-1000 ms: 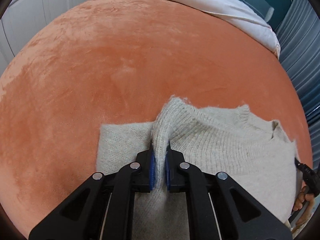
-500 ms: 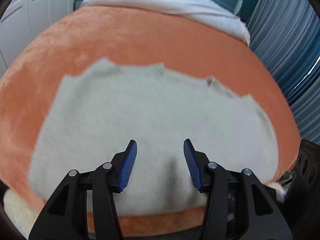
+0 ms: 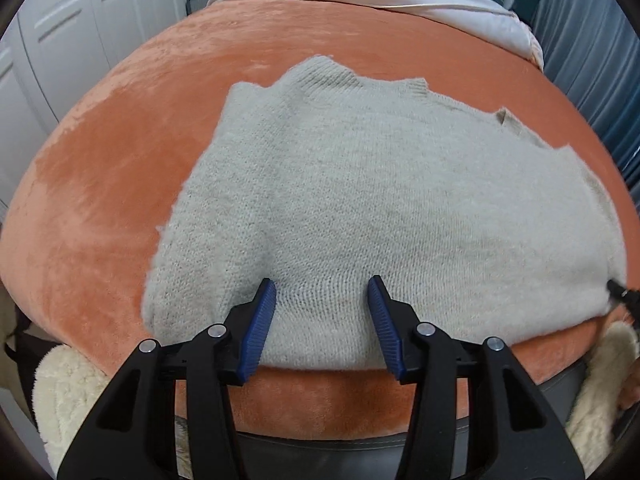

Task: Fold small clothes

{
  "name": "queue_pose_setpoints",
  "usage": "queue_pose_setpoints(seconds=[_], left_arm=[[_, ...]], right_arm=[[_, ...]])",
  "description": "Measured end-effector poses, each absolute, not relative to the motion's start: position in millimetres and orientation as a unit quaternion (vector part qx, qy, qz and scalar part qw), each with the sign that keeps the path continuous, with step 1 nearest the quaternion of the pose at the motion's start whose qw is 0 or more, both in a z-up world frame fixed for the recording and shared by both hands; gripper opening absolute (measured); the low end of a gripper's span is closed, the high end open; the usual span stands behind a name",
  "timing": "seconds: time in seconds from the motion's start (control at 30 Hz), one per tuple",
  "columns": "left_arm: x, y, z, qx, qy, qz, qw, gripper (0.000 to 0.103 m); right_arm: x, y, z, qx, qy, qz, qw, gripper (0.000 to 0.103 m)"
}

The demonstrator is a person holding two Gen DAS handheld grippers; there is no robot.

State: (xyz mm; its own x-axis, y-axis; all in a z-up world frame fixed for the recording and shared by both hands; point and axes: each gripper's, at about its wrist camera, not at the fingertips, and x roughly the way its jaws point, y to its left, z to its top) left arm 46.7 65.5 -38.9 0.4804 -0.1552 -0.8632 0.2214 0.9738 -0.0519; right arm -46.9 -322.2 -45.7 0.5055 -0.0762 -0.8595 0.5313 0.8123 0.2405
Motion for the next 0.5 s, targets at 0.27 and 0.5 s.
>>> queue_pose_setpoints(seconds=[0.27, 0.5], left_arm=[[81.4, 68.4, 15.0, 0.003, 0.459, -0.119, 0.881, 0.060], [189.9, 63.8, -1.7, 0.004, 0.482, -0.089, 0.871, 0.081]], right_arm=[[-8.1, -307.2, 9.3, 0.171, 0.412, -0.188, 0.875, 0.038], [83.9, -353.9, -1.9, 0.160, 0.440, -0.201, 0.860, 0.061]])
